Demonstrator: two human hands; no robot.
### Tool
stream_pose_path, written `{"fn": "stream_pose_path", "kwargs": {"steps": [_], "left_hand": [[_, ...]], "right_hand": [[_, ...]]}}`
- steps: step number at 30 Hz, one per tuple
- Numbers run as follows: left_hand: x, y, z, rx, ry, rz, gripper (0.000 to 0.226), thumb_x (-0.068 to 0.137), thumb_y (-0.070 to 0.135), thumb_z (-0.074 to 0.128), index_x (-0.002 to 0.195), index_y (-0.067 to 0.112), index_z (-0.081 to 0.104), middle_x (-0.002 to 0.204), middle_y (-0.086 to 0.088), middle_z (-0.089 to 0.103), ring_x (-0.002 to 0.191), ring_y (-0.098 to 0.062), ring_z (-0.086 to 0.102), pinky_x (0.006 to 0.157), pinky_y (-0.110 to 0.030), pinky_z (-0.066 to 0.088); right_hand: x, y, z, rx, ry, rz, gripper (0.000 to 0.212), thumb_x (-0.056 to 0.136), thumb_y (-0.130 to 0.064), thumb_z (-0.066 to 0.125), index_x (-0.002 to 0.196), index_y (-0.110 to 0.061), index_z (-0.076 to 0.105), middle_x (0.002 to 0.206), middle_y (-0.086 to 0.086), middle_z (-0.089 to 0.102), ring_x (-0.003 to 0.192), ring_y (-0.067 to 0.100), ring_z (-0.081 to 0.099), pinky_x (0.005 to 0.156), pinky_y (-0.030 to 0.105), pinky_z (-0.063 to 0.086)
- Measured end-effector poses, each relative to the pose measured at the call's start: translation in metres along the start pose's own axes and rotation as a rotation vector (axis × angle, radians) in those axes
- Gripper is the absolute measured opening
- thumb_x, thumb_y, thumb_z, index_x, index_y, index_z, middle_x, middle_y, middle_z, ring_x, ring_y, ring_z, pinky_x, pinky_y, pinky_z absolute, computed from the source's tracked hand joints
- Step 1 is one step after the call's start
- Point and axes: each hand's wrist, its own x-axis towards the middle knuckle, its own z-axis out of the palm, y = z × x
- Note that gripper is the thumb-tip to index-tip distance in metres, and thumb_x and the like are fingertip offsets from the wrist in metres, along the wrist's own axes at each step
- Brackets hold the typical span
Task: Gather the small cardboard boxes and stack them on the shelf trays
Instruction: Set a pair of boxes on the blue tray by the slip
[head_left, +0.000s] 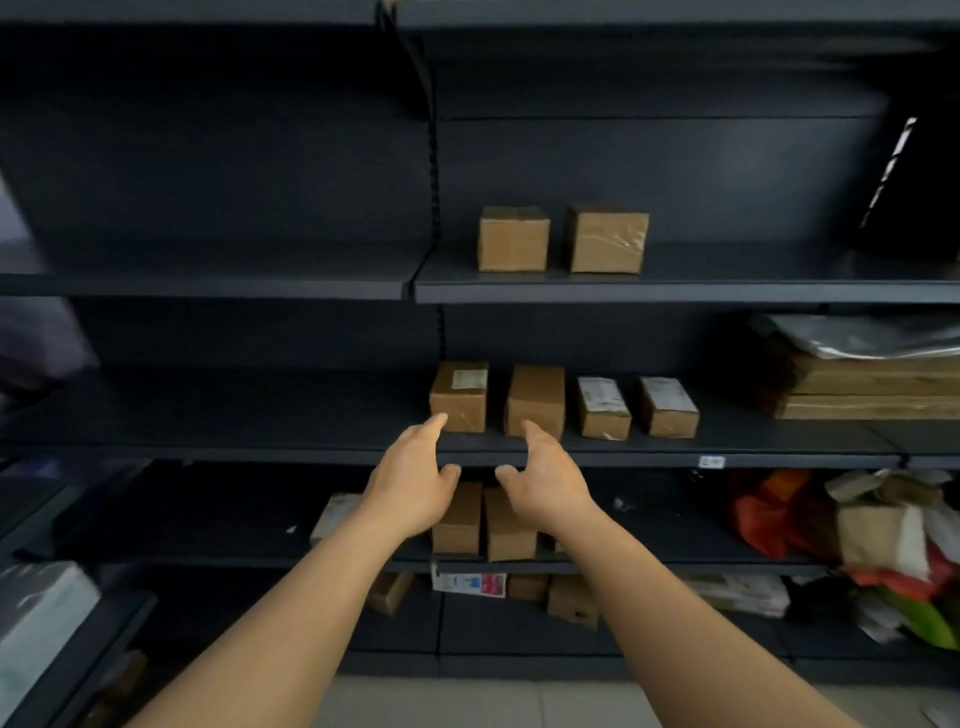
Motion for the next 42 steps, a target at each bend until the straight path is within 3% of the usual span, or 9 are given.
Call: {"fn": "stream_pose_path", "kwargs": {"steps": [11, 15, 18, 22, 25, 30, 34, 38, 42], "left_hand": [[0.109, 0.075, 0.097, -0.112, -0.183, 0.1, 0.071, 0.094, 0.029, 0.053, 0.151, 0.032, 0.01, 0.158, 0.003, 0.018, 0.143, -0.021, 0.025, 0.112, -0.041, 0.034], [0.152, 0.094, 0.126, -0.179, -0.227, 0.133, 0.076, 0.094, 0.03, 0.054, 0.152, 0.029, 0.006, 0.154, -0.001, 0.03, 0.136, -0.02, 0.037, 0.106, -0.031, 0.037], [0.187, 0.106, 0.149, -0.23, -0.28, 0.14, 0.074, 0.094, 0.028, 0.054, 0.152, 0.027, 0.008, 0.152, -0.001, 0.033, 0.134, -0.019, 0.04, 0.094, -0.024, 0.036], [0.227, 0.119, 0.177, -0.202, -0.327, 0.186, 0.061, 0.096, 0.03, 0.051, 0.15, 0.024, 0.022, 0.155, 0.0, 0.024, 0.139, -0.019, 0.032, 0.107, -0.029, 0.032], [0.249, 0.122, 0.202, -0.194, -0.368, 0.194, 0.056, 0.097, 0.029, 0.049, 0.148, 0.022, 0.028, 0.155, 0.0, 0.023, 0.14, -0.019, 0.03, 0.112, -0.03, 0.03], [0.28, 0.125, 0.239, -0.144, -0.388, 0.113, 0.065, 0.095, 0.034, 0.049, 0.151, 0.022, 0.02, 0.157, -0.003, 0.017, 0.142, -0.022, 0.026, 0.115, -0.036, 0.028], [0.3, 0.128, 0.265, -0.023, -0.412, 0.022, 0.065, 0.095, 0.042, 0.045, 0.151, 0.022, 0.018, 0.157, -0.007, 0.013, 0.141, -0.026, 0.026, 0.115, -0.037, 0.028], [0.317, 0.135, 0.286, 0.028, -0.386, -0.105, 0.065, 0.095, 0.043, 0.044, 0.151, 0.025, 0.016, 0.152, -0.011, 0.02, 0.134, -0.029, 0.036, 0.109, -0.038, 0.036], [0.328, 0.134, 0.305, -0.105, -0.36, -0.279, 0.08, 0.09, 0.041, 0.054, 0.152, 0.025, 0.006, 0.147, -0.009, 0.037, 0.126, -0.025, 0.048, 0.102, -0.039, 0.045]], "right_hand": [[0.075, 0.09, -0.075, 0.01, 0.152, 0.151, 0.061, 0.093, -0.024, 0.056, 0.147, -0.019, 0.028, 0.154, -0.001, 0.027, 0.138, 0.02, 0.033, 0.106, 0.032, 0.036], [0.107, 0.112, -0.095, 0.064, 0.227, 0.235, 0.072, 0.093, -0.022, 0.057, 0.151, -0.022, 0.015, 0.151, 0.003, 0.036, 0.13, 0.022, 0.044, 0.089, 0.029, 0.044], [0.134, 0.124, -0.107, 0.104, 0.27, 0.293, 0.067, 0.094, -0.022, 0.055, 0.149, -0.02, 0.017, 0.147, 0.004, 0.041, 0.123, 0.023, 0.05, 0.077, 0.025, 0.04], [0.169, 0.146, -0.116, 0.063, 0.304, 0.327, 0.053, 0.093, -0.029, 0.054, 0.143, -0.018, 0.038, 0.154, -0.001, 0.028, 0.132, 0.02, 0.041, 0.099, 0.032, 0.044], [0.191, 0.167, -0.118, 0.062, 0.287, 0.364, 0.047, 0.093, -0.028, 0.054, 0.137, -0.018, 0.046, 0.151, -0.001, 0.03, 0.129, 0.022, 0.042, 0.099, 0.04, 0.046], [0.228, 0.211, -0.119, 0.076, 0.244, 0.413, 0.066, 0.09, -0.031, 0.057, 0.148, -0.024, 0.026, 0.156, -0.001, 0.023, 0.137, 0.024, 0.034, 0.104, 0.042, 0.042], [0.262, 0.245, -0.123, 0.019, 0.169, 0.424, 0.068, 0.091, -0.031, 0.057, 0.149, -0.023, 0.023, 0.158, 0.001, 0.014, 0.142, 0.027, 0.02, 0.113, 0.042, 0.03], [0.291, 0.279, -0.132, -0.006, 0.122, 0.428, 0.077, 0.087, -0.036, 0.06, 0.15, -0.02, 0.019, 0.156, 0.004, 0.017, 0.141, 0.029, 0.02, 0.114, 0.045, 0.025], [0.315, 0.307, -0.14, 0.047, 0.098, 0.488, 0.089, 0.081, -0.043, 0.066, 0.149, -0.012, 0.016, 0.153, 0.009, 0.027, 0.139, 0.032, 0.026, 0.113, 0.048, 0.027]]}}
